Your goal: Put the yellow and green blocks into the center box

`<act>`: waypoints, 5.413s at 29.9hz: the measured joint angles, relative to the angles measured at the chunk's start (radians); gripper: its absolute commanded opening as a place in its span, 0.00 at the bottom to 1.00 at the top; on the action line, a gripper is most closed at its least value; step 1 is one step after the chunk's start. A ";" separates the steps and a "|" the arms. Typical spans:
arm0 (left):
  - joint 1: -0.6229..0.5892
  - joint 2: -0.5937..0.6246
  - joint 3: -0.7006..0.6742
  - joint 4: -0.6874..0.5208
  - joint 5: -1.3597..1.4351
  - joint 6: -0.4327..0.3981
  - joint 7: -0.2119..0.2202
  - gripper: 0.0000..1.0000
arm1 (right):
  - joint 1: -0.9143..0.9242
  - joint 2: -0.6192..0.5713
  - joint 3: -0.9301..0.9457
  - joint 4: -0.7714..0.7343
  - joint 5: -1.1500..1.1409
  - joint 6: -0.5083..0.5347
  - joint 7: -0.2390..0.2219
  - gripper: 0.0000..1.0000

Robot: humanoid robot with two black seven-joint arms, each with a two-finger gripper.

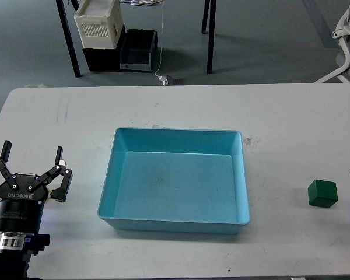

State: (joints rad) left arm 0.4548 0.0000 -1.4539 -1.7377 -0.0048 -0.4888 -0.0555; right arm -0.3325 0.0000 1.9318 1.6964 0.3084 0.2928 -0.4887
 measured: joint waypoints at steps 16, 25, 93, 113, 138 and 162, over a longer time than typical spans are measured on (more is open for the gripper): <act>-0.005 0.000 0.017 -0.001 -0.041 0.000 0.012 1.00 | 0.013 0.000 0.041 -0.009 -0.001 0.049 0.000 1.00; -0.003 0.000 0.014 -0.002 -0.045 0.000 0.007 1.00 | 0.080 -0.088 0.037 -0.061 -0.003 0.192 0.000 1.00; -0.036 0.000 0.012 -0.016 -0.063 0.000 -0.007 1.00 | 1.069 -1.104 -1.429 -0.056 -1.087 0.196 0.000 1.00; -0.036 0.000 0.017 -0.012 -0.061 0.000 -0.007 1.00 | 1.173 -1.006 -1.639 -0.167 -1.249 0.196 0.000 1.00; -0.035 0.000 0.017 -0.005 -0.061 0.000 -0.007 1.00 | 1.110 -0.867 -1.644 -0.257 -1.267 0.196 0.000 0.95; -0.033 0.000 0.018 -0.003 -0.061 0.000 -0.007 1.00 | 1.165 -0.897 -1.604 -0.118 -1.378 0.196 0.000 0.05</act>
State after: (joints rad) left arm 0.4218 0.0000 -1.4357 -1.7410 -0.0663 -0.4887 -0.0629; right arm 0.8324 -0.8972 0.3282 1.5784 -1.0698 0.4887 -0.4888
